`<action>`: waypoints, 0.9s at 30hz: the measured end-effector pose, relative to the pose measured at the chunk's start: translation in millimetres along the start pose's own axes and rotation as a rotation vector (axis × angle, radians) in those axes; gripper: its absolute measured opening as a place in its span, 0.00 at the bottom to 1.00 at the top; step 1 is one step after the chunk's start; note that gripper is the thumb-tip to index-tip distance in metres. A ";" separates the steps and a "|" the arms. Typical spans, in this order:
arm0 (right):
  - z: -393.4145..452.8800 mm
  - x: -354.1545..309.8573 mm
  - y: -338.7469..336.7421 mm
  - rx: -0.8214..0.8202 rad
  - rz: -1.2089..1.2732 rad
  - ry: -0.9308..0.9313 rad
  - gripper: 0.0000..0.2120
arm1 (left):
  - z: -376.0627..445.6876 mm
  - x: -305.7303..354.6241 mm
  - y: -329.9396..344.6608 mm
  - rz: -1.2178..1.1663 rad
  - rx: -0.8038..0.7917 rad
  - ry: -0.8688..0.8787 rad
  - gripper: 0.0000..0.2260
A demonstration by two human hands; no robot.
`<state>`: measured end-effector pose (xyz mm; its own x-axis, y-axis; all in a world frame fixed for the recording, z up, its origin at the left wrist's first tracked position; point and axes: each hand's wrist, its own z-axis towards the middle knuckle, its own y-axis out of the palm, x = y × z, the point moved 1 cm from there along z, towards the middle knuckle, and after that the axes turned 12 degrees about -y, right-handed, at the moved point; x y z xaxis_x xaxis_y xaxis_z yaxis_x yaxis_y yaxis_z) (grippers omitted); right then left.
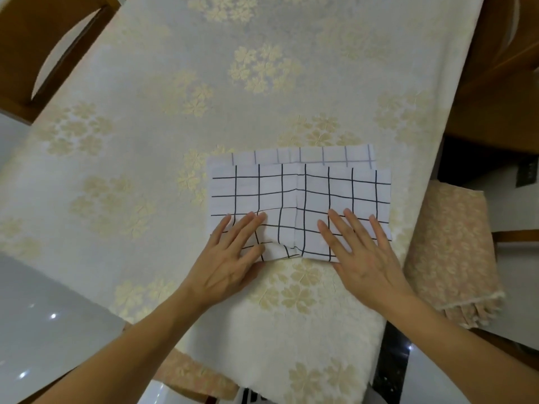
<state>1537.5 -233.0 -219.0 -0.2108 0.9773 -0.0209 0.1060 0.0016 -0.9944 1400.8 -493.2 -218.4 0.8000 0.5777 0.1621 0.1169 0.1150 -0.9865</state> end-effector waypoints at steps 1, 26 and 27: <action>-1.4 0.1 0.1 -0.011 0.005 -0.002 0.40 | -0.7 1.3 0.1 -0.002 0.006 0.002 0.12; 19.7 47.2 -27.1 -0.181 0.221 0.145 0.34 | 16.6 -14.1 -23.3 -0.011 -0.103 -0.237 0.24; 29.1 54.2 -29.3 -0.179 0.214 0.167 0.34 | 25.6 -19.8 -23.3 0.009 -0.146 -0.273 0.27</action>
<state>1494.7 -186.2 -194.1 -0.0047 0.9807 -0.1956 0.3026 -0.1850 -0.9350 1367.2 -486.6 -198.0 0.6160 0.7761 0.1349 0.2096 0.0036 -0.9778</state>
